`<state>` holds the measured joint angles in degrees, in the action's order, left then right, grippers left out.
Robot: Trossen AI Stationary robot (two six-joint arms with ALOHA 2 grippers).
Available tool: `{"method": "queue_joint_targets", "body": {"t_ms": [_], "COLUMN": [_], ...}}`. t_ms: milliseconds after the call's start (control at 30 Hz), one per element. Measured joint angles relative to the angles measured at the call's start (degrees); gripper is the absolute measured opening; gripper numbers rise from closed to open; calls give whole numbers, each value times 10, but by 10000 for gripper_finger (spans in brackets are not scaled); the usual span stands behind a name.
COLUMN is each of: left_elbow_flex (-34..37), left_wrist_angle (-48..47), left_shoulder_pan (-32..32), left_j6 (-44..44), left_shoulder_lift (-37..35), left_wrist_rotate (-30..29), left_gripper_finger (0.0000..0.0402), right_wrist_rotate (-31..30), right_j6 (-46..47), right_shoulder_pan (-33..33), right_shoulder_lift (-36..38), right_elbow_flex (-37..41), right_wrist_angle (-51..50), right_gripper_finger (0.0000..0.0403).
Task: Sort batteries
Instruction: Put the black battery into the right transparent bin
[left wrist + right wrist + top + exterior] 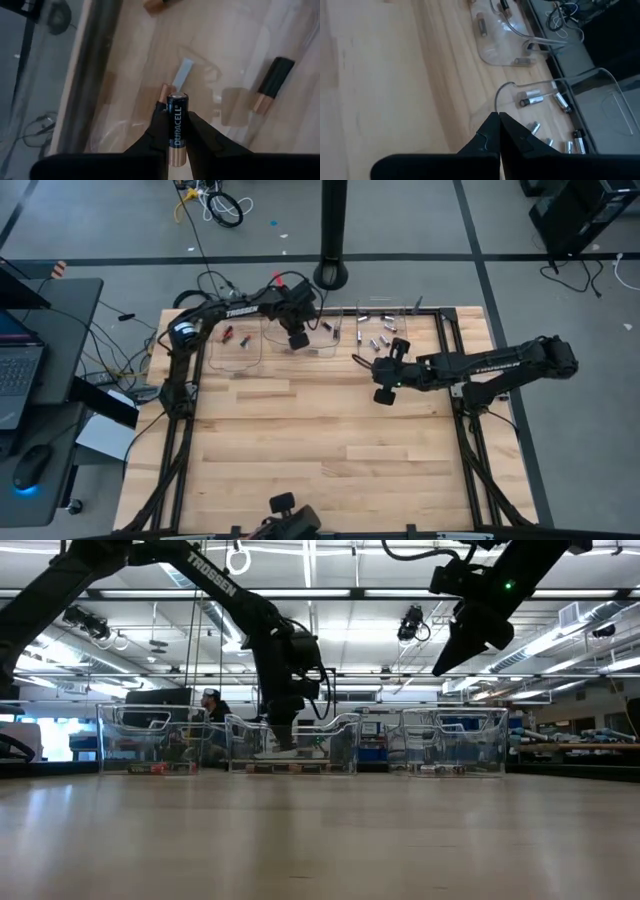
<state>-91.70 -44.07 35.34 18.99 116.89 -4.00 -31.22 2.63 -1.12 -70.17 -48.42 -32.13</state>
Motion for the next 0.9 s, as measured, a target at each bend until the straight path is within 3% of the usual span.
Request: {"method": "queue_joint_targets", "body": {"t_ms": [467, 900], "left_elbow_flex": [0, 1], "left_wrist_angle": [-13, -23], "left_shoulder_pan": [1, 11], "left_j6": [69, 133], "left_shoulder_lift": [17, 27], "left_wrist_rotate": [2, 3], "left_gripper_finger": [44, 44], "right_wrist_rotate": [55, 58], "right_j6": [-63, -52], "right_shoulder_pan": [67, 84], "right_shoulder_lift": [0, 0], "right_elbow_flex": [0, 0], "right_wrist_angle": [32, 48], "right_gripper_finger": [6, 6]}}
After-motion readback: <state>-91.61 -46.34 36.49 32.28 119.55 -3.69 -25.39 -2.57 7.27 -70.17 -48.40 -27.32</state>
